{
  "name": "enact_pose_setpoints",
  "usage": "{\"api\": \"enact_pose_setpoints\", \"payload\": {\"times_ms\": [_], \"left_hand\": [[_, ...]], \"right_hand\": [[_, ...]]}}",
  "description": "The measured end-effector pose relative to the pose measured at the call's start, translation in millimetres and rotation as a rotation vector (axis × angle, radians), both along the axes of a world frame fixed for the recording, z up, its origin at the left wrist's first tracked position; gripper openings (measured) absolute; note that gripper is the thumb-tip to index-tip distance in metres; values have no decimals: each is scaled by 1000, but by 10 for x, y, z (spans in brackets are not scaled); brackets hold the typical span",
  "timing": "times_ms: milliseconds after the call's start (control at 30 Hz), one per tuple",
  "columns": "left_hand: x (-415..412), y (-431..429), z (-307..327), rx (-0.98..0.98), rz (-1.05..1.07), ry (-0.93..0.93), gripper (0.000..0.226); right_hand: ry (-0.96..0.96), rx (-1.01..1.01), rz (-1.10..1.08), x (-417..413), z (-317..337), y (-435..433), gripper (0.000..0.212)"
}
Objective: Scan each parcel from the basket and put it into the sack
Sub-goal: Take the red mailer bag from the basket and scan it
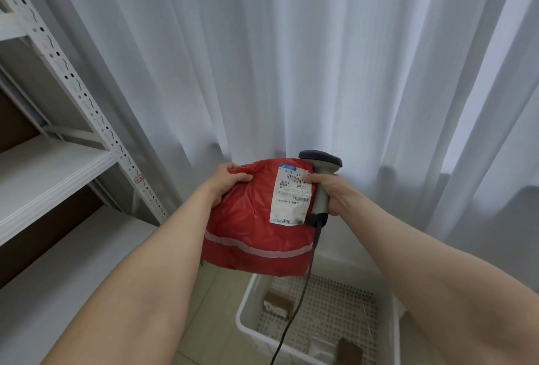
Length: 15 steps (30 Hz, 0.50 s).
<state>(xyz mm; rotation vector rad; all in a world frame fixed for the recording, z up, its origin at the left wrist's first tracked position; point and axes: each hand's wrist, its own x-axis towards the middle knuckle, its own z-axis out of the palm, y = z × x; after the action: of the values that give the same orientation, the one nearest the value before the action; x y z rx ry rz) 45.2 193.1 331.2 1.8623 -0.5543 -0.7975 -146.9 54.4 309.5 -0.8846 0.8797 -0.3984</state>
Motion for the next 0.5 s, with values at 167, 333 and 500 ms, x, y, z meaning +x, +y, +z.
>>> {"api": "enact_pose_setpoints", "payload": {"times_ms": [167, 333, 500], "left_hand": [[157, 172, -92, 54, 34, 81, 109], [-27, 253, -65, 115, -134, 222, 89], [-65, 166, -102, 114, 37, 218, 55]], "right_hand": [[-2, 47, -129, 55, -36, -35, 41], [-33, 61, -140, 64, -1, -42, 33], [-50, 17, -157, 87, 4, -41, 24]]}}
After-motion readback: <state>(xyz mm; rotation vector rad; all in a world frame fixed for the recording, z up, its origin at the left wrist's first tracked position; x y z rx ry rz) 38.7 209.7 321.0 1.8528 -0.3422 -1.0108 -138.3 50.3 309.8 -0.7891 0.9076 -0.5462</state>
